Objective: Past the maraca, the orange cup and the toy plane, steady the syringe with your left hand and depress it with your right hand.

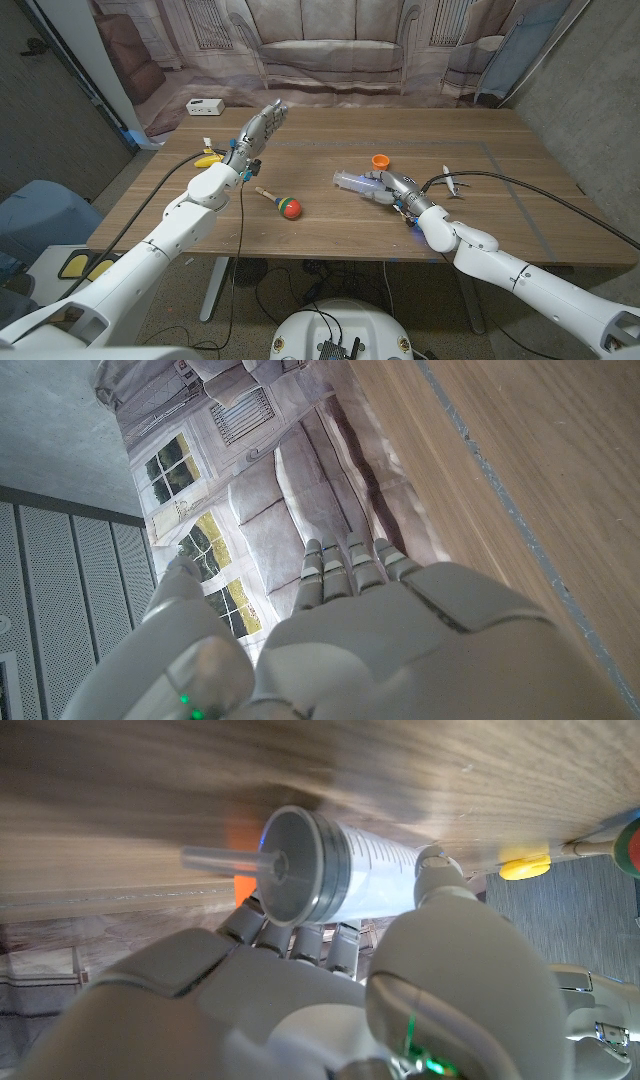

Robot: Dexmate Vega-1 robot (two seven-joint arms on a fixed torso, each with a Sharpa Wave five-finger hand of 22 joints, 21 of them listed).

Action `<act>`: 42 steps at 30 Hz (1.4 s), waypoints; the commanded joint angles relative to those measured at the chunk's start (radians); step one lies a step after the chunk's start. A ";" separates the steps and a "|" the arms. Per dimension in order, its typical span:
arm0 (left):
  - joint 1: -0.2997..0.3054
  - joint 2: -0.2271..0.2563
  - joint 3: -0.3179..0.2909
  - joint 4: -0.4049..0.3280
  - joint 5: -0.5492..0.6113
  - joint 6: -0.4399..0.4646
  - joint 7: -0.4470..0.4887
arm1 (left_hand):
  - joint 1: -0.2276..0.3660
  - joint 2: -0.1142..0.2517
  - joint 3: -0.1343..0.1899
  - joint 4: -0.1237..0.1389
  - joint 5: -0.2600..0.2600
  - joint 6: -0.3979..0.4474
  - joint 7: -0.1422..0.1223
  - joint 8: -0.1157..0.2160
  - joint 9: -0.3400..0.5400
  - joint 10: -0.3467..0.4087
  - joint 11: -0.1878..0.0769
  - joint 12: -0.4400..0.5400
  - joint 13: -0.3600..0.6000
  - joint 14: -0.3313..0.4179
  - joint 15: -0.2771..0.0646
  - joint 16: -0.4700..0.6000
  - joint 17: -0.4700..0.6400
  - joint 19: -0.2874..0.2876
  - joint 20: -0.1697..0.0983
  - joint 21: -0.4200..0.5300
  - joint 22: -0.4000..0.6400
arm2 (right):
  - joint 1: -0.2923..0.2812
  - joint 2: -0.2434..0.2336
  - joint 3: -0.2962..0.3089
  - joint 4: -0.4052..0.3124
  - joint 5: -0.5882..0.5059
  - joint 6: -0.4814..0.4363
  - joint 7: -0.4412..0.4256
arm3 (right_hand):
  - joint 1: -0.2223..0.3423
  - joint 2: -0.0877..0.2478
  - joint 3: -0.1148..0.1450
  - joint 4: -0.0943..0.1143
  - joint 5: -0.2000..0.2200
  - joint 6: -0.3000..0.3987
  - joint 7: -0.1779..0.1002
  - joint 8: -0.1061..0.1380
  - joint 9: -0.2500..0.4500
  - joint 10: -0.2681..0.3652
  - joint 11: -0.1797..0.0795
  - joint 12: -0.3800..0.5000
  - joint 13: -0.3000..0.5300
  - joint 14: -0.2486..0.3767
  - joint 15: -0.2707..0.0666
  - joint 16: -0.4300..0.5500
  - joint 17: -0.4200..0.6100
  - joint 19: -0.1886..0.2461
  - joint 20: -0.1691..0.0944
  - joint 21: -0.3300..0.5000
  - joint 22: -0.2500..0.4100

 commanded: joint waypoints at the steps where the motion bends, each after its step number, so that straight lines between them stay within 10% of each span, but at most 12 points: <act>1: -0.004 -0.002 0.003 0.007 -0.003 -0.005 -0.008 | 0.000 0.005 -0.004 -0.002 -0.001 0.000 -0.001 0.007 0.003 0.000 -0.004 0.003 0.001 -0.002 -0.001 0.003 0.005 -0.002 0.007 0.003 0.002 | 0.003 -0.008 -0.004 -0.006 -0.022 -0.005 0.010 | -0.008 -0.024 -0.005 -0.010 0.008 -0.066 0.010 0.000 0.002 -0.035 0.010 0.002 0.002 -0.029 0.002 0.001 -0.008 -0.019 0.005 -0.018 0.000; 17: -0.008 -0.002 0.005 0.005 -0.003 -0.006 -0.015 | 0.001 0.006 -0.004 -0.003 -0.001 0.001 -0.001 0.007 0.003 0.002 -0.003 0.004 0.001 -0.001 0.000 0.003 0.004 -0.002 0.007 0.003 0.002 | -0.008 -0.011 0.011 -0.019 -0.009 -0.002 0.008 | -0.087 -0.047 -0.035 0.012 0.012 -0.167 0.032 0.008 0.001 -0.101 0.032 0.007 0.000 -0.083 0.018 0.007 -0.020 -0.036 0.013 -0.053 0.002; 42: -0.002 0.003 0.001 0.000 -0.008 -0.006 -0.016 | 0.001 0.008 -0.003 -0.002 -0.001 0.004 -0.003 0.008 0.003 0.004 -0.004 0.005 0.002 0.002 0.001 0.004 0.004 -0.002 0.009 0.003 0.002 | -0.025 -0.017 0.041 -0.046 0.012 0.029 -0.014 | -0.178 -0.048 -0.065 0.049 0.014 -0.133 0.027 0.035 0.002 -0.105 0.043 0.020 -0.002 -0.096 0.024 0.018 -0.026 -0.039 0.015 -0.077 0.003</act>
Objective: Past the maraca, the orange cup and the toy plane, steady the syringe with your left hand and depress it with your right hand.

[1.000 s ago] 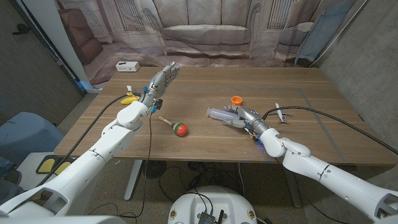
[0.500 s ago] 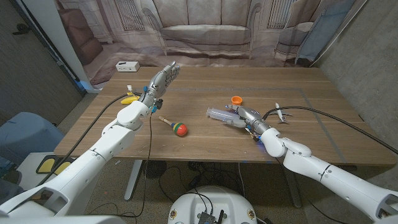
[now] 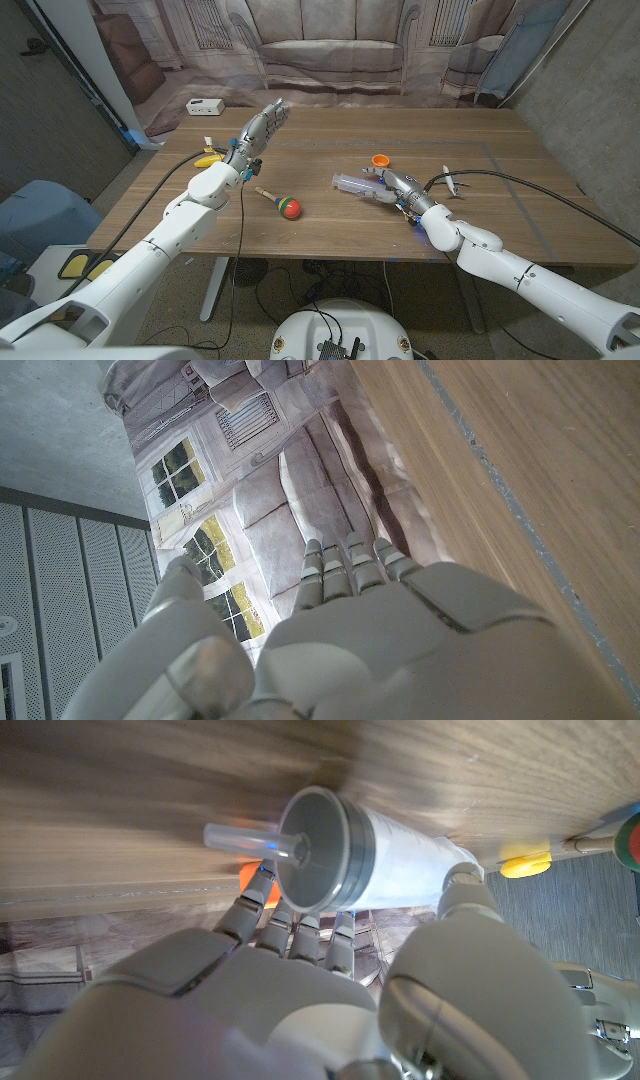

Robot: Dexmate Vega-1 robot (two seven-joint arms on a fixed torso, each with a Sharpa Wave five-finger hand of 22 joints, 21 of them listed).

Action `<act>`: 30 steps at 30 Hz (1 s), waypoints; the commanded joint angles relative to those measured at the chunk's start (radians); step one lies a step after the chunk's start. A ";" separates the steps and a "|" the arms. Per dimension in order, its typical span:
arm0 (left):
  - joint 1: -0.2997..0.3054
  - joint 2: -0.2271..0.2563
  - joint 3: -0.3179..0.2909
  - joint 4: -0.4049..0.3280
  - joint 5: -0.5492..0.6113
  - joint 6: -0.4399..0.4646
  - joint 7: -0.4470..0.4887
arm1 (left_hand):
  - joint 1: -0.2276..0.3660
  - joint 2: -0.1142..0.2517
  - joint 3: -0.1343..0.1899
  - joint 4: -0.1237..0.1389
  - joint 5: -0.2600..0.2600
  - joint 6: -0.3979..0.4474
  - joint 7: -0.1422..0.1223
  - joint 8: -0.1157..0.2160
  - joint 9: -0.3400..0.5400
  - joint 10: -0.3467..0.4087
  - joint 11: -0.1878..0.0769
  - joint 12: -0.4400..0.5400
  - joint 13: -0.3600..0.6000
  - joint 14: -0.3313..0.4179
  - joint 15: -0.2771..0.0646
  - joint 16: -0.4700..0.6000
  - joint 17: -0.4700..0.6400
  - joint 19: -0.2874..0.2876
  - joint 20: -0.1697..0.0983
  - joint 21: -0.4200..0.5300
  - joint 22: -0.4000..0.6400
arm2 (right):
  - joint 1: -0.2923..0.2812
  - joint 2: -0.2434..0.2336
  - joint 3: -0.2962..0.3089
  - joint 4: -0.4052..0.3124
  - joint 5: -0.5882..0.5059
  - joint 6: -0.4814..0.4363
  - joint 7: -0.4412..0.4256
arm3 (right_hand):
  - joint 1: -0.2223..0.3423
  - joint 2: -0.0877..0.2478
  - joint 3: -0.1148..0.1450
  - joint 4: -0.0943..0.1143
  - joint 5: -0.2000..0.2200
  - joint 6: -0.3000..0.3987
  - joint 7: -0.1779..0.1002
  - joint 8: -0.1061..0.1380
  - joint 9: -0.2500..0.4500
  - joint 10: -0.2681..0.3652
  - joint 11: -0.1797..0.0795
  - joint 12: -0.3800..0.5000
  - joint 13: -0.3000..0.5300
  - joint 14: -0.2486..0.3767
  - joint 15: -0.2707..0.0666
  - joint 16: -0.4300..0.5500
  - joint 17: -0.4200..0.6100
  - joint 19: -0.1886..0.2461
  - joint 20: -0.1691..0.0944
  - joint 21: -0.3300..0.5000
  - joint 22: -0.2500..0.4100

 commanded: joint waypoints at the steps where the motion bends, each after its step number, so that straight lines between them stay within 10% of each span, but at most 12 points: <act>1: 0.003 0.002 -0.004 0.000 -0.003 -0.001 -0.002 | 0.001 0.008 -0.003 -0.002 -0.001 0.004 -0.003 0.008 0.003 0.004 -0.003 0.005 0.002 0.002 0.001 0.004 0.004 -0.002 0.009 0.004 0.002 | -0.011 -0.003 0.017 -0.019 0.009 0.019 -0.019 | -0.022 0.001 -0.008 0.009 0.007 0.004 0.013 0.003 0.002 0.000 0.011 0.008 0.001 -0.003 -0.004 0.007 0.000 0.004 -0.008 -0.006 0.003; 30: 0.004 0.010 -0.016 0.018 -0.017 -0.027 -0.030 | 0.002 0.010 -0.003 -0.003 -0.002 0.004 -0.002 0.007 0.003 0.005 -0.002 0.005 0.002 0.004 0.001 0.004 0.004 0.000 0.008 0.004 0.002 | -0.046 0.010 0.083 -0.066 0.087 0.087 -0.049 | -0.095 0.019 -0.022 0.032 0.011 -0.023 0.121 -0.001 -0.004 0.014 0.051 0.017 -0.009 0.041 -0.024 0.022 -0.026 0.134 -0.078 0.000 -0.001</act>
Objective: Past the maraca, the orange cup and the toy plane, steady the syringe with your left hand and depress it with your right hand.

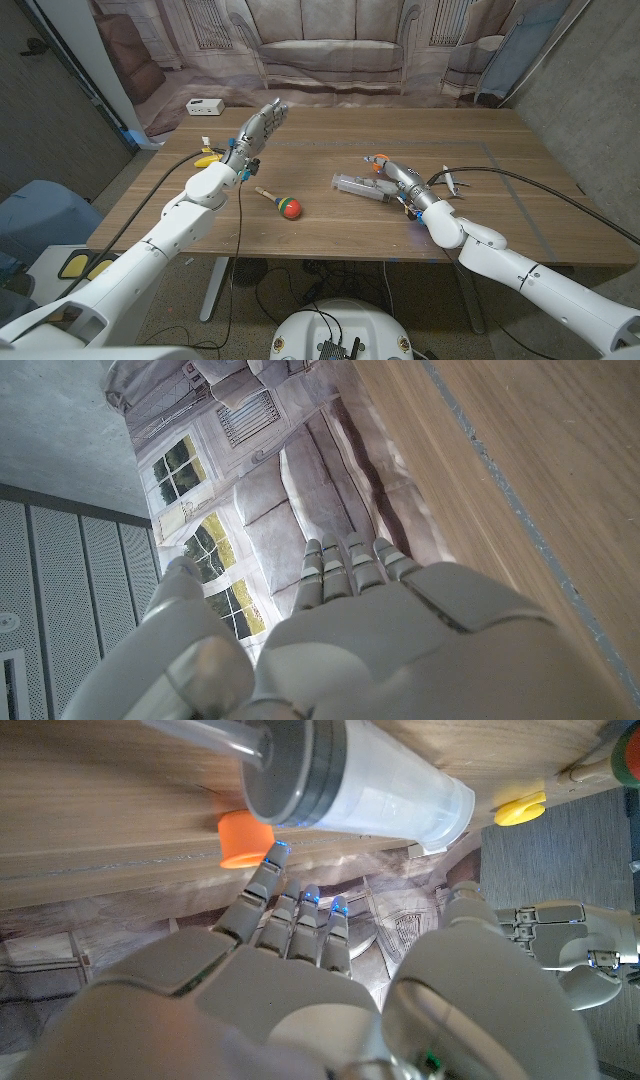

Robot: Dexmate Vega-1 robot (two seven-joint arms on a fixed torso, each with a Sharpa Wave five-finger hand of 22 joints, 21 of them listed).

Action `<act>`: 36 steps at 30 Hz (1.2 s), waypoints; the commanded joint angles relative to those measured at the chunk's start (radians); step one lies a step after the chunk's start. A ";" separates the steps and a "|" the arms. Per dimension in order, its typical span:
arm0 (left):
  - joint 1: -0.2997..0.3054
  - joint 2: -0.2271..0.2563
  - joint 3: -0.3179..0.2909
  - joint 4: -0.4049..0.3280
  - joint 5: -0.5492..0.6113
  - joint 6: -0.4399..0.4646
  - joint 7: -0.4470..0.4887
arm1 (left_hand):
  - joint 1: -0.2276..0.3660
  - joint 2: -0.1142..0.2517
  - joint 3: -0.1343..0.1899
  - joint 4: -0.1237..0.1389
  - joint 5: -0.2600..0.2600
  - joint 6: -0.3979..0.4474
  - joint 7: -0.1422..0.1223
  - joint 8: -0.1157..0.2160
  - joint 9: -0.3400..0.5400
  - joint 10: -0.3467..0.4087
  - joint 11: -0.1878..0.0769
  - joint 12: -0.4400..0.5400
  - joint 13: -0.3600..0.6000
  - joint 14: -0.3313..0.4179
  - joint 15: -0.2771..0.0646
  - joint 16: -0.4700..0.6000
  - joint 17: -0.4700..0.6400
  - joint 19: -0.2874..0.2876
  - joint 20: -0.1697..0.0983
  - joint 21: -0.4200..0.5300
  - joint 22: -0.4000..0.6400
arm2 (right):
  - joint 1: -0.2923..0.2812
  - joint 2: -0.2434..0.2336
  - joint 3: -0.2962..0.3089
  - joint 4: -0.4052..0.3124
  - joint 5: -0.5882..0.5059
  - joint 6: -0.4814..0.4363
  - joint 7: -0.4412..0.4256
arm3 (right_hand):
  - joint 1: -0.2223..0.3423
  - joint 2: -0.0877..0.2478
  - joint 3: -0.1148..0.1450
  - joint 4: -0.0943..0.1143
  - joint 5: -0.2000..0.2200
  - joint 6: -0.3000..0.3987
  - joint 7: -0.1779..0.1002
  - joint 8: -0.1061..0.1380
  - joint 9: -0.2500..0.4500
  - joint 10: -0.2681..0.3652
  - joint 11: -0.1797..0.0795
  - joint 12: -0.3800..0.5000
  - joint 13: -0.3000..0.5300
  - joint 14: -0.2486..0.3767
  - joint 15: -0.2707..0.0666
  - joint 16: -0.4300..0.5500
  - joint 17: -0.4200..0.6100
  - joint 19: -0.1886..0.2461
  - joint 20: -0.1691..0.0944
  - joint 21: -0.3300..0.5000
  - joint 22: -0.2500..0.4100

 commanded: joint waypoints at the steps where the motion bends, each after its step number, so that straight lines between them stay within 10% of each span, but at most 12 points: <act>1: 0.000 0.005 -0.006 0.012 -0.009 -0.020 -0.021 | 0.002 0.010 -0.003 -0.003 -0.002 0.004 -0.002 0.007 0.003 0.004 -0.004 0.005 0.002 0.004 0.000 0.005 0.004 0.001 0.007 0.005 0.002 | -0.020 0.007 0.033 -0.033 0.029 0.017 -0.013 | -0.012 0.002 0.003 0.002 0.007 0.005 0.027 0.004 0.001 0.005 0.008 0.006 0.000 0.015 0.001 0.005 -0.001 0.022 -0.006 0.006 -0.001; 25: 0.010 0.018 -0.020 0.012 -0.018 -0.032 -0.031 | 0.005 0.009 -0.003 -0.004 -0.002 -0.009 0.006 0.002 0.003 0.007 0.013 0.005 0.002 0.021 0.009 0.008 0.004 0.033 -0.017 0.013 0.002 | -0.092 0.030 0.129 -0.082 0.169 0.086 -0.056 | -0.028 0.009 0.003 0.002 0.006 0.032 0.066 0.011 -0.003 0.042 0.022 0.015 -0.009 0.058 0.009 0.014 -0.017 0.078 -0.012 0.004 -0.002; 36: 0.012 0.025 -0.021 0.013 -0.022 -0.031 -0.044 | 0.006 0.008 -0.004 -0.005 -0.002 -0.031 -0.002 -0.001 0.003 -0.005 0.017 0.001 0.002 0.016 0.017 0.004 0.004 0.053 -0.001 0.018 0.002 | -0.136 0.058 0.188 -0.090 0.278 0.166 -0.074 | -0.052 0.008 -0.006 0.009 0.002 0.035 0.034 0.009 -0.005 0.040 0.019 0.010 -0.014 0.050 0.010 0.008 -0.023 0.065 0.003 -0.014 -0.001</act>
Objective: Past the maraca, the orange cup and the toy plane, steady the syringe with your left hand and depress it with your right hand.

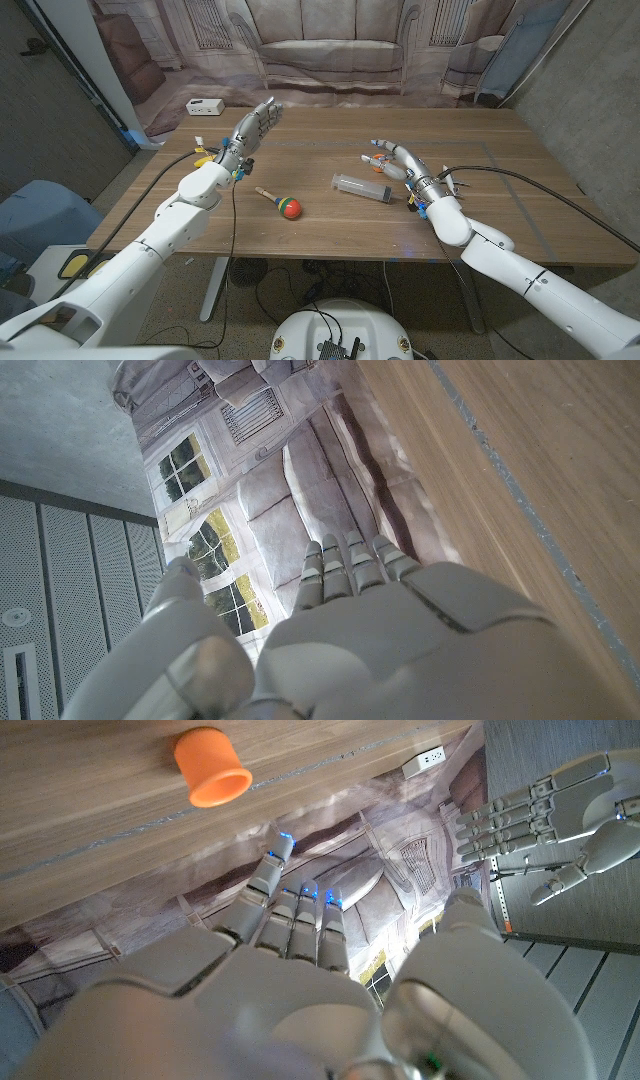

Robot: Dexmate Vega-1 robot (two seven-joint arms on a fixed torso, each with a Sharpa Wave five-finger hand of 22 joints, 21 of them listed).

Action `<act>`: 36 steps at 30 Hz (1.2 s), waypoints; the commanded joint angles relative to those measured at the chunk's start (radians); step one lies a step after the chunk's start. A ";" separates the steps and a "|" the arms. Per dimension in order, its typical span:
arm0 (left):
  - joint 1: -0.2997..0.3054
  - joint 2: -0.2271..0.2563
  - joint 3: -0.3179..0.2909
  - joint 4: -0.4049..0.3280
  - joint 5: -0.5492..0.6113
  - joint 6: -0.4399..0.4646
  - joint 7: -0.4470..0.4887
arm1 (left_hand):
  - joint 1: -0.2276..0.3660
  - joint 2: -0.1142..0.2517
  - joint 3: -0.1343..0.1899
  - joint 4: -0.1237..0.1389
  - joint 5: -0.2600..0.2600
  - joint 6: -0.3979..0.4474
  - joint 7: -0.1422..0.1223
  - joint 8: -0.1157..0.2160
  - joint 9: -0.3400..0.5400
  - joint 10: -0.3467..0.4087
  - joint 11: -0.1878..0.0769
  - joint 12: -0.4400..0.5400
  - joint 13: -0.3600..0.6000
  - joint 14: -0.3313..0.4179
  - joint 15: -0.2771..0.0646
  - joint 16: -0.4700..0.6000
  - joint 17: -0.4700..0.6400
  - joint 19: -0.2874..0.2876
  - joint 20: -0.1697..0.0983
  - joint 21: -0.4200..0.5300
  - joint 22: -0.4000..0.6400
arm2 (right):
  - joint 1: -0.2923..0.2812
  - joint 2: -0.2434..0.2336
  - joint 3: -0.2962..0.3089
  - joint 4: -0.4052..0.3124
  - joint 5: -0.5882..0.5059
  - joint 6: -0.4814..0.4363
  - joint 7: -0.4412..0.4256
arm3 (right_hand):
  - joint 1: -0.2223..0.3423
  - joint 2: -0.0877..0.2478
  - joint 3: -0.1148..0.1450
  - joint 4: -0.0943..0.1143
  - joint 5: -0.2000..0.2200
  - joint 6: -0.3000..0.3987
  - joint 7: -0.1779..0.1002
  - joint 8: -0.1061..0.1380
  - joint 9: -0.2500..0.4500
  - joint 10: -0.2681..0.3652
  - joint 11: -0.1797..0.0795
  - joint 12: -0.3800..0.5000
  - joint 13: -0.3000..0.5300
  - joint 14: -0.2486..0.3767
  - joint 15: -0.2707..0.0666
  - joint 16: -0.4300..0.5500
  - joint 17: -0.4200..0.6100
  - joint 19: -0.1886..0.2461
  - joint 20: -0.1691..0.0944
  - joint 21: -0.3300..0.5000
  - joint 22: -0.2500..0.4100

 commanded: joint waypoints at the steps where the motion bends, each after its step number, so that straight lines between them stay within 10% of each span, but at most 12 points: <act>1: 0.006 0.008 -0.003 -0.005 -0.002 0.002 -0.004 | 0.006 0.008 0.000 -0.001 -0.002 -0.006 -0.001 -0.001 0.003 -0.003 0.008 0.001 0.002 0.006 0.011 0.000 0.004 0.021 -0.008 0.015 0.002 | -0.047 0.027 0.066 -0.009 0.118 0.089 -0.013 | -0.010 -0.002 -0.001 0.004 0.002 -0.007 -0.011 -0.003 0.000 0.004 -0.002 -0.002 0.000 -0.001 -0.003 0.000 0.000 0.000 0.009 -0.007 0.004; 15: 0.001 -0.011 0.018 -0.025 0.041 0.031 0.058 | 0.007 0.007 0.000 -0.001 -0.002 -0.005 0.001 0.002 0.003 0.000 0.005 0.002 0.002 0.011 0.008 0.001 0.005 0.018 -0.015 0.010 0.002 | -0.070 0.041 0.130 0.031 0.296 0.240 0.074 | -0.046 -0.004 -0.012 0.000 0.000 0.041 -0.036 0.004 -0.002 0.012 -0.009 -0.007 -0.010 -0.080 0.007 -0.029 -0.028 -0.239 0.031 -0.140 0.007; 36: -0.013 -0.032 0.002 0.030 -0.013 -0.017 0.005 | 0.007 0.004 -0.002 -0.002 -0.002 -0.002 0.007 0.004 0.003 0.006 0.005 0.005 0.002 0.016 0.003 0.002 0.005 0.014 -0.021 0.006 0.002 | -0.036 0.126 0.170 0.143 0.635 0.378 0.291 | -0.056 0.001 -0.014 -0.006 -0.002 0.043 -0.019 -0.003 -0.003 -0.027 0.004 -0.018 -0.010 -0.110 0.009 -0.025 -0.038 -0.209 0.024 -0.133 0.007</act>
